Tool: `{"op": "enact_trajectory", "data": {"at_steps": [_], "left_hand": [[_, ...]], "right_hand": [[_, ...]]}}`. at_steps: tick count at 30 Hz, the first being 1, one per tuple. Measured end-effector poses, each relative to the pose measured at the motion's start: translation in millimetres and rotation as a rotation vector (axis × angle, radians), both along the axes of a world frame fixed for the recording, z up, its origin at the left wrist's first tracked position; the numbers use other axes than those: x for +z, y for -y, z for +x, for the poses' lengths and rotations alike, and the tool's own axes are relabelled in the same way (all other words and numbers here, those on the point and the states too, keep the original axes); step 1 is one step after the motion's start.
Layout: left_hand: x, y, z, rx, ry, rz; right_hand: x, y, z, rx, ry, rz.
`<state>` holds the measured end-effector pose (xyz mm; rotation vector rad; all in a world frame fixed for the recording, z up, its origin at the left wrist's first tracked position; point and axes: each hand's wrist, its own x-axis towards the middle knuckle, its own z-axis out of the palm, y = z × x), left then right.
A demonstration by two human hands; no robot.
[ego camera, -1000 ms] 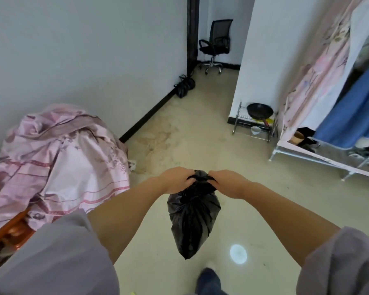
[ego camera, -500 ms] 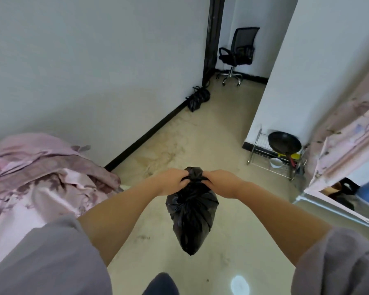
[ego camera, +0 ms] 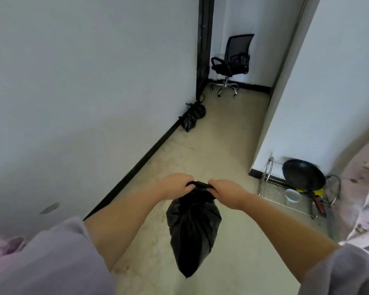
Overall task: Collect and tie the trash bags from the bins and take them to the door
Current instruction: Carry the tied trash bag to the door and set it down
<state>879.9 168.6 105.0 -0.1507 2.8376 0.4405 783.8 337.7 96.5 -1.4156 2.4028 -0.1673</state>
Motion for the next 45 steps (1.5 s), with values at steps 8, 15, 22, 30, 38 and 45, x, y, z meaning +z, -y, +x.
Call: {"op": "enact_trajectory", "data": {"at_steps": [8, 15, 22, 30, 38, 45], "left_hand": [[-25.0, 92.7, -172.3, 0.017, 0.014, 0.038], [-22.2, 168.5, -346.6, 0.084, -0.020, 0.052], [-25.0, 246.1, -470.1, 0.156, -0.007, 0.100], [-48.2, 365.2, -605.9, 0.163, 0.027, 0.108], [-57.5, 497.8, -721.8, 0.178, 0.056, 0.185], [-86.2, 589.8, -804.5, 0.367, 0.071, 0.214]], "right_hand": [[-16.9, 94.8, -175.9, 0.017, -0.001, 0.039], [-5.7, 175.1, -354.5, 0.064, 0.007, 0.056], [-3.6, 263.4, -494.5, 0.155, 0.002, 0.073], [-27.9, 386.0, -632.3, 0.128, 0.032, 0.102], [-33.4, 510.0, -735.6, 0.048, 0.124, 0.091], [-57.3, 622.3, -818.2, 0.090, 0.242, 0.055]]}}
